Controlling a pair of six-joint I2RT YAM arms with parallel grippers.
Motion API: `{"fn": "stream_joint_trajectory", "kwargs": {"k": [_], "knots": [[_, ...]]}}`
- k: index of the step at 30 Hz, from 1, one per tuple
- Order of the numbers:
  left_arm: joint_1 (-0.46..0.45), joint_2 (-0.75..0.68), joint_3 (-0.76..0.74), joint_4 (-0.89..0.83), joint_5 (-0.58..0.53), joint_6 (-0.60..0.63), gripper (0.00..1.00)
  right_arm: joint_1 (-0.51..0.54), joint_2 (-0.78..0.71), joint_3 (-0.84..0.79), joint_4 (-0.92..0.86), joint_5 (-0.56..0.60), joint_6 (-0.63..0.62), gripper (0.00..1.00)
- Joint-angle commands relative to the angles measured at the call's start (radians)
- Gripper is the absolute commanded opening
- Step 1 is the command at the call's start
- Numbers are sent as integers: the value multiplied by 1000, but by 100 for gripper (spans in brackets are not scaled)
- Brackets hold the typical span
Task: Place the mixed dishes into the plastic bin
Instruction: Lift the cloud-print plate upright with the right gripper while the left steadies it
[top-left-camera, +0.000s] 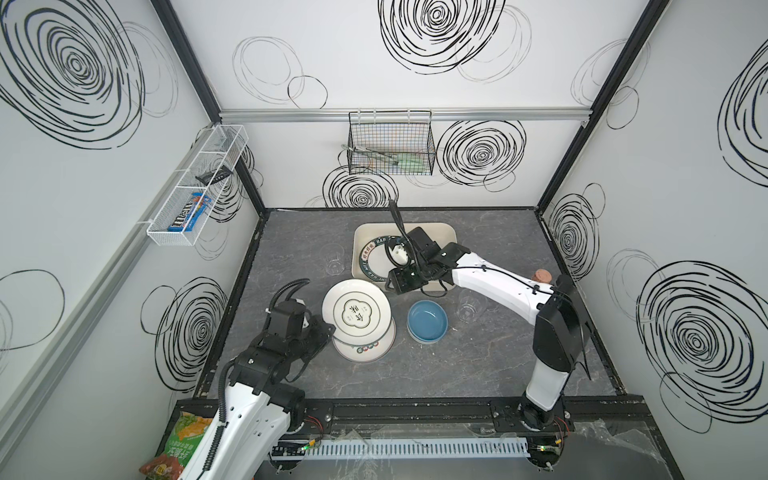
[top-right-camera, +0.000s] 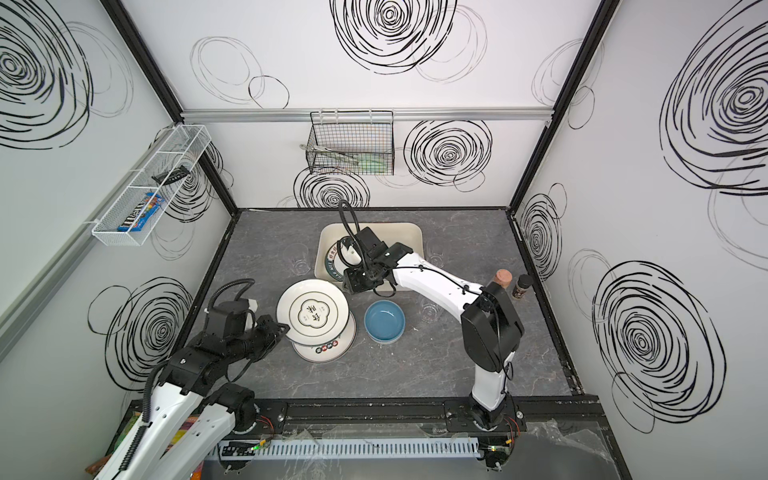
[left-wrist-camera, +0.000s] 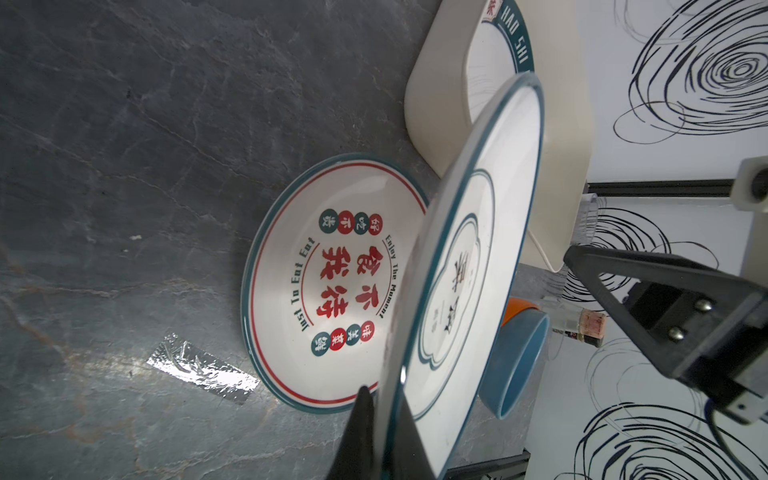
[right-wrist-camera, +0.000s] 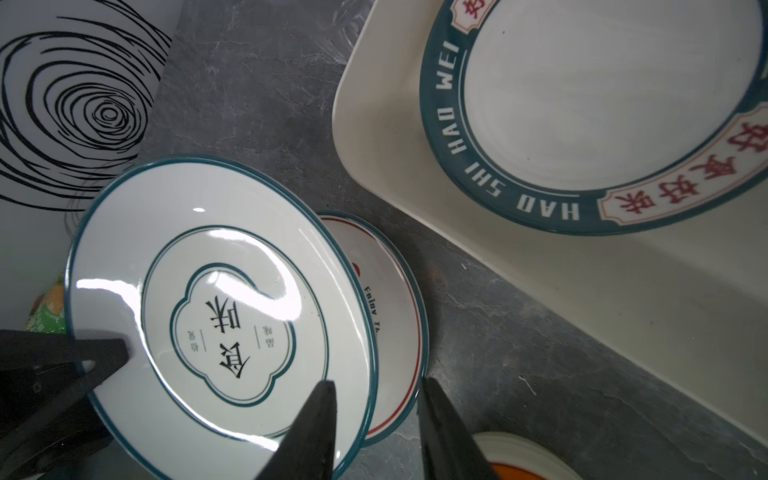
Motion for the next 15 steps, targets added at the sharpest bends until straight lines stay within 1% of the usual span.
{"fn": "stream_joint_trajectory", "kwargs": {"k": [1, 3, 7, 10, 12, 15], "knots": [[-2, 9, 51, 140, 24, 18, 0, -52, -71, -69, 77, -63, 44, 39], [-2, 25, 58, 186, 35, 15, 0, -84, -101, -114, 111, -86, 62, 40], [-8, 71, 66, 266, 65, 5, 0, -138, -162, -193, 184, -139, 105, 47], [-14, 106, 67, 328, 79, -12, 0, -183, -204, -249, 242, -180, 137, 48], [-18, 133, 68, 369, 93, -23, 0, -209, -226, -282, 282, -221, 155, 51], [-28, 172, 74, 423, 116, -35, 0, -230, -244, -312, 321, -259, 170, 52]]}}
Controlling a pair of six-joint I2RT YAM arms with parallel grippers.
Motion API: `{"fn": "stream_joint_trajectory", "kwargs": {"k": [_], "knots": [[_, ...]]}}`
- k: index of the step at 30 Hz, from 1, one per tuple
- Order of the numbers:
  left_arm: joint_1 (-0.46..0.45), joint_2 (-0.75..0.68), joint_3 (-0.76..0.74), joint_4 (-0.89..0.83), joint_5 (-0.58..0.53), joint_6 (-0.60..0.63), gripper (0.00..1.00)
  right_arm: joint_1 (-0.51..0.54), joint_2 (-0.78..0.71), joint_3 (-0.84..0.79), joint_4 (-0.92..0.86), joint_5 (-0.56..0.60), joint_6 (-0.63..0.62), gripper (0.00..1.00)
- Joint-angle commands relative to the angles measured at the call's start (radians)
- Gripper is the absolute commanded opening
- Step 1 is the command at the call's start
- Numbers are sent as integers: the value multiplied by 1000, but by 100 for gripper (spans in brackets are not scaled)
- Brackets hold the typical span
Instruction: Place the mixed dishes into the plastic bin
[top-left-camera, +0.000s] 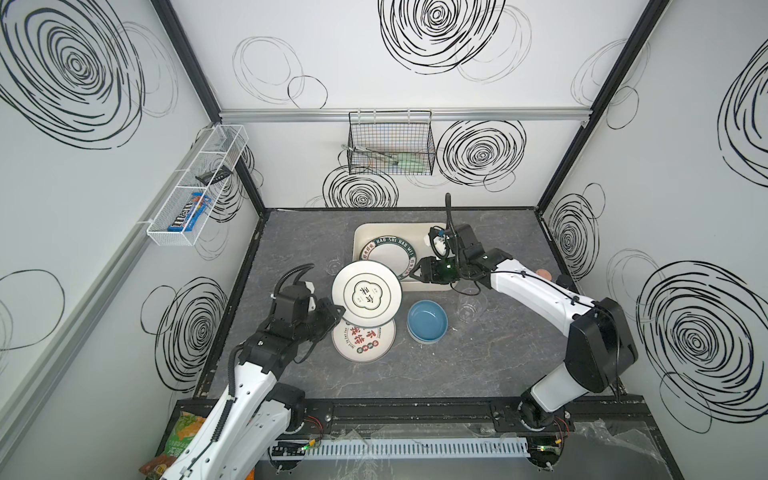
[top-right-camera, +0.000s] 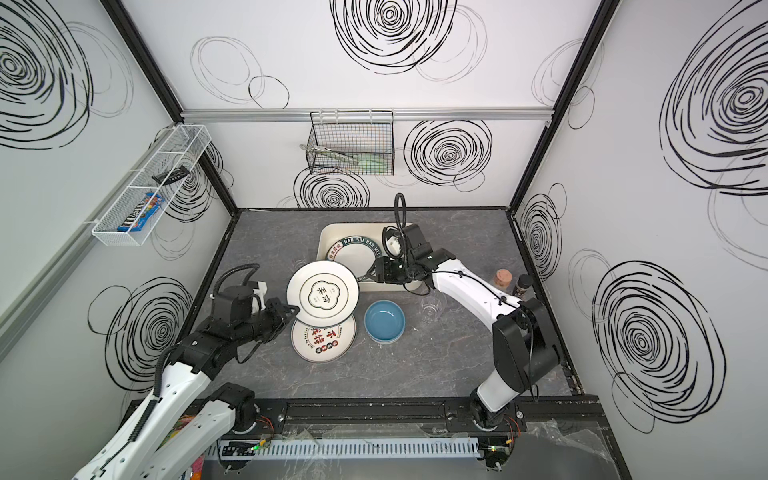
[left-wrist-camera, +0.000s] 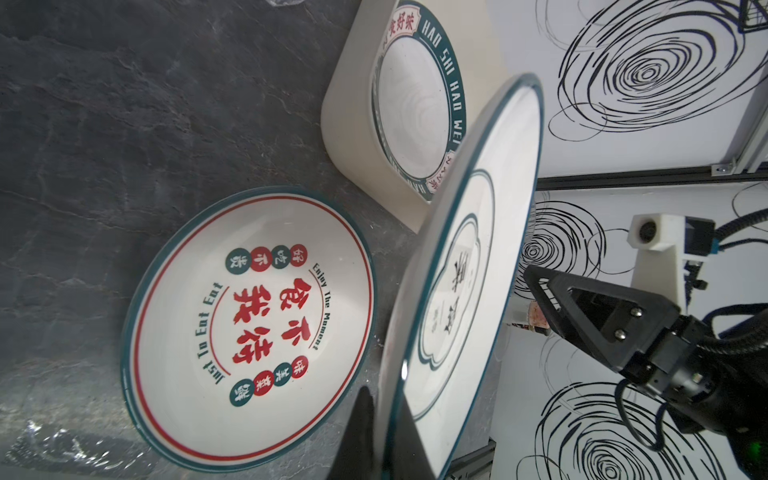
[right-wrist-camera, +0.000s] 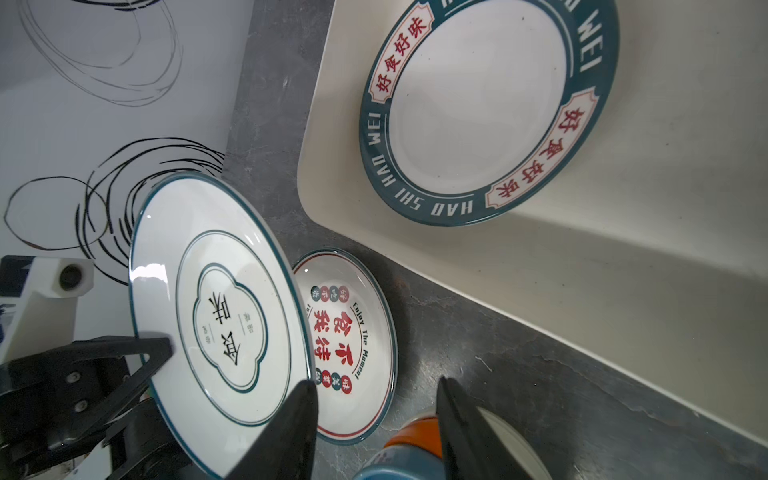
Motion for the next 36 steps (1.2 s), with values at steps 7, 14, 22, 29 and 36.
{"fn": "stream_joint_trajectory", "kwargs": {"k": [7, 14, 22, 29, 36], "knots": [[-49, 94, 60, 288, 73, -57, 0, -18, -22, -27, 126, -117, 65, 52], [-68, 139, 49, 380, 114, -101, 0, -18, 5, -16, 137, -133, 72, 51], [-69, 154, 17, 442, 140, -136, 0, -22, 16, -17, 151, -154, 72, 29], [-68, 156, 12, 429, 134, -130, 2, -31, 17, -16, 158, -165, 67, 10], [-54, 139, -6, 394, 115, -122, 39, -55, 11, -14, 157, -142, 66, 6]]}}
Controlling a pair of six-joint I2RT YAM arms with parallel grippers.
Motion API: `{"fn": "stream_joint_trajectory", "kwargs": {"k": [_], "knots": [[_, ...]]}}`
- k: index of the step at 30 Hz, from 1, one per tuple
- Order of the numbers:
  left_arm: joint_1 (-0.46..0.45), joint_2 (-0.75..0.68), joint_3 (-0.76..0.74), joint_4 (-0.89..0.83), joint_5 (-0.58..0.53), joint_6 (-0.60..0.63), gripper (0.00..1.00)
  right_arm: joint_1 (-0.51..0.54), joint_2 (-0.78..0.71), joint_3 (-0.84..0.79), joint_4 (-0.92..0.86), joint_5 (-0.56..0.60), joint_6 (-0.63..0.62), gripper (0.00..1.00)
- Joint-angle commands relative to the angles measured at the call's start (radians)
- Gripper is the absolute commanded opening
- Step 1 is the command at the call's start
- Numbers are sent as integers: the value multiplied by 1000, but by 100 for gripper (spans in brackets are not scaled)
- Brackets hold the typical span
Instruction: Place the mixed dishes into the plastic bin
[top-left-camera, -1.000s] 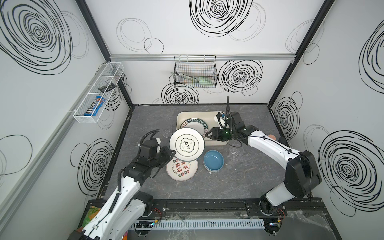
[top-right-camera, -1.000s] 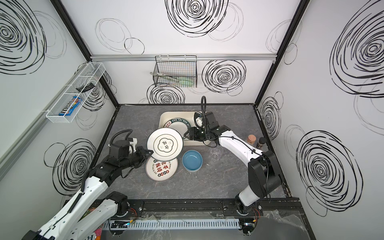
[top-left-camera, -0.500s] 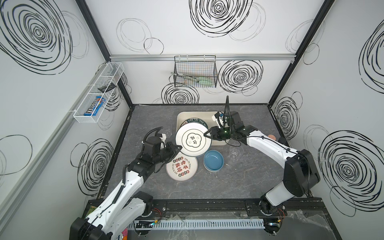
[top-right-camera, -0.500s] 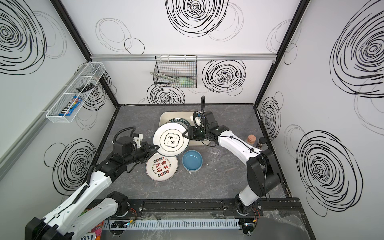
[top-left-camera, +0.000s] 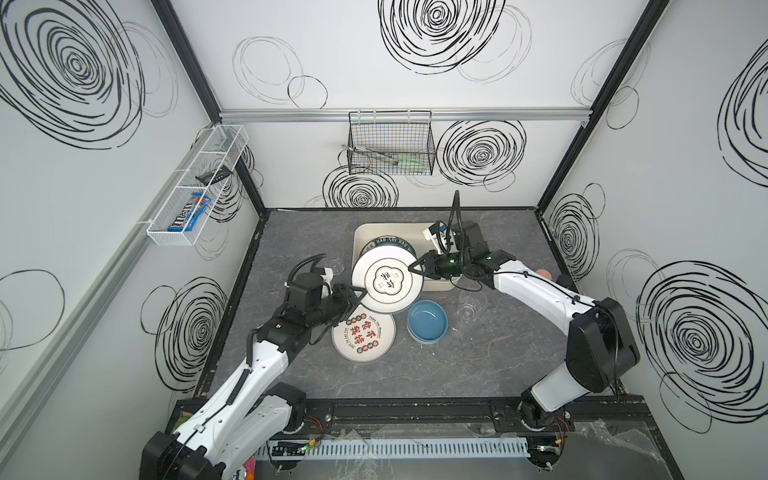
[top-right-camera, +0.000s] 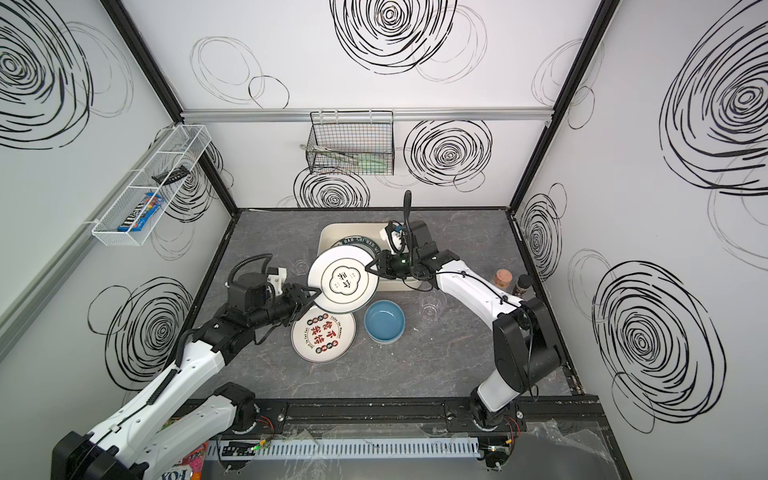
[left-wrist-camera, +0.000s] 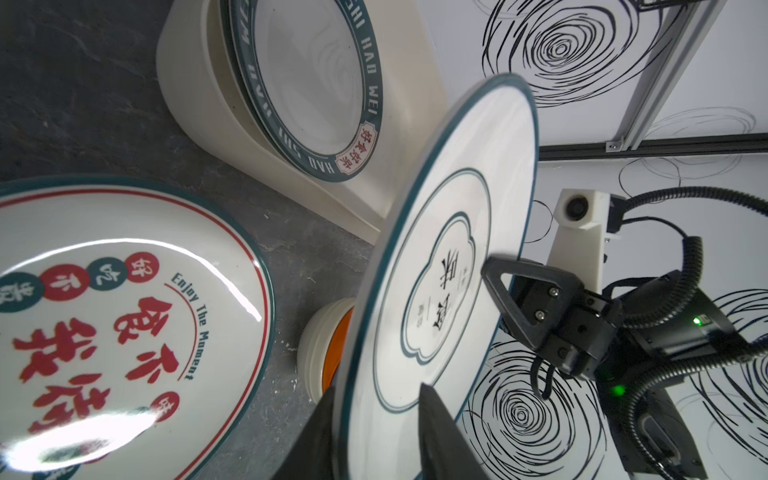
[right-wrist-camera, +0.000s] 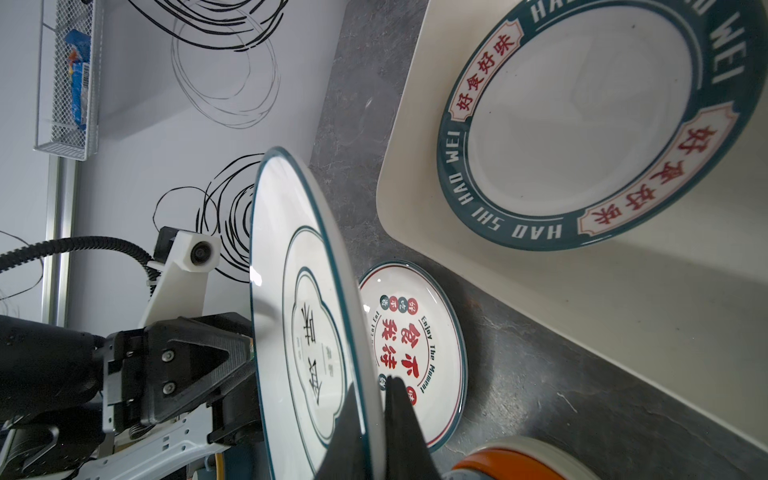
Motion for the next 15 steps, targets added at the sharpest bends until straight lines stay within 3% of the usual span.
{"fn": "stream_joint_trajectory", "kwargs": {"k": [1, 15], "knots": [[13, -33, -10, 68, -1, 9, 42, -23, 4, 8, -2, 44, -25, 6], [103, -172, -116, -97, 3, 76, 53, -105, 105, 73, 1, 116, -11, 6]]}}
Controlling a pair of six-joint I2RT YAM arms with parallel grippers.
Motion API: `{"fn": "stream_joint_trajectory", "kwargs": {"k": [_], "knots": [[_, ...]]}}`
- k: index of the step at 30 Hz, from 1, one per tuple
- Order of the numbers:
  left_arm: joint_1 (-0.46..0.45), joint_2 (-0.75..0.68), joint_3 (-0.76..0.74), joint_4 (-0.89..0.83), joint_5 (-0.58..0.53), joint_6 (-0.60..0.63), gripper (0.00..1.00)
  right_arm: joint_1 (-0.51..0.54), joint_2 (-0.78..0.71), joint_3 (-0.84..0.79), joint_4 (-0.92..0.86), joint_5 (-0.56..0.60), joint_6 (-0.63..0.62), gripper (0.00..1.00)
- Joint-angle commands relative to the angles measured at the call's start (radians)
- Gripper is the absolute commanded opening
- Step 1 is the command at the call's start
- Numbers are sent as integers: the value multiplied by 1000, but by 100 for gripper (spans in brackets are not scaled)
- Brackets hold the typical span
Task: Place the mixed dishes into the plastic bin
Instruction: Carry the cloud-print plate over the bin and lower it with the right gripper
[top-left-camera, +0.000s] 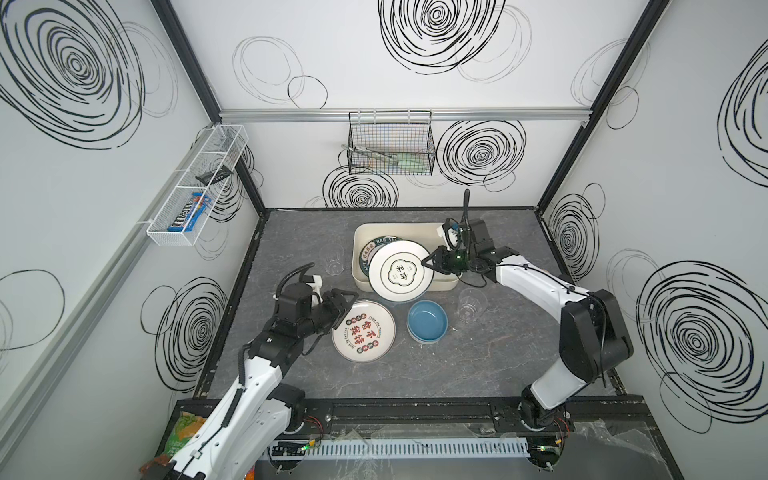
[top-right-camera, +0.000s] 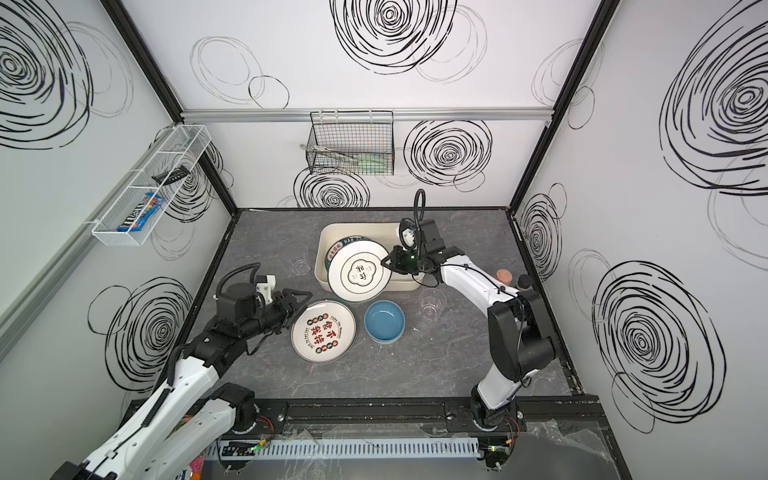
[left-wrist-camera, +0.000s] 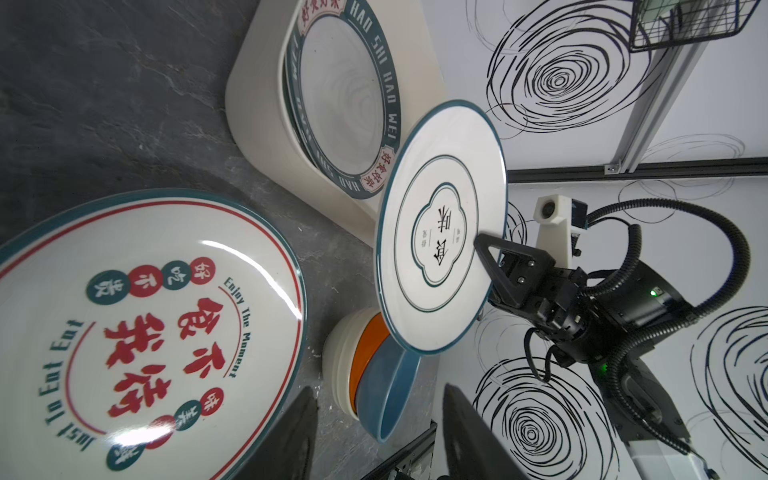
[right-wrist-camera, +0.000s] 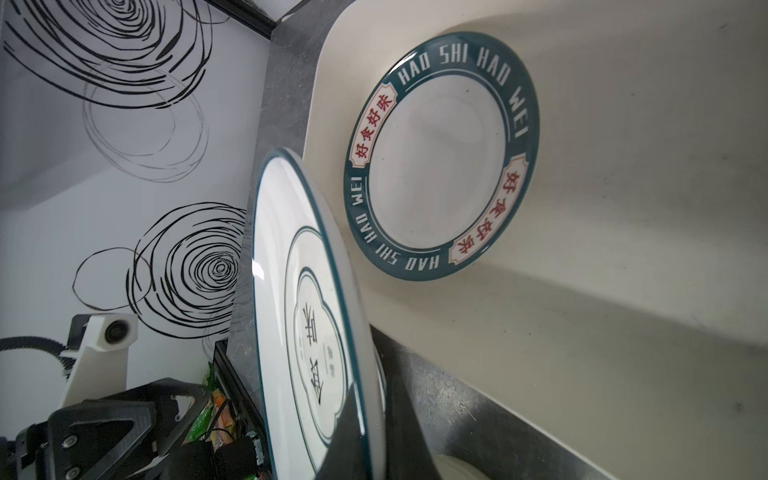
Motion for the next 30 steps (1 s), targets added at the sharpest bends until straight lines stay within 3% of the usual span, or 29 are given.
{"fn": "stream_joint_trajectory", "kwargs": {"k": [1, 13, 30], "knots": [[18, -33, -25, -53, 0, 48, 54, -15, 40, 65, 24, 8, 9, 6], [17, -91, -90, -136, -2, 69, 62, -30, 248, 228, 48, 59, 79, 5], [16, -113, -132, -159, -10, 65, 62, -29, 434, 381, 66, 77, 150, 6]]}}
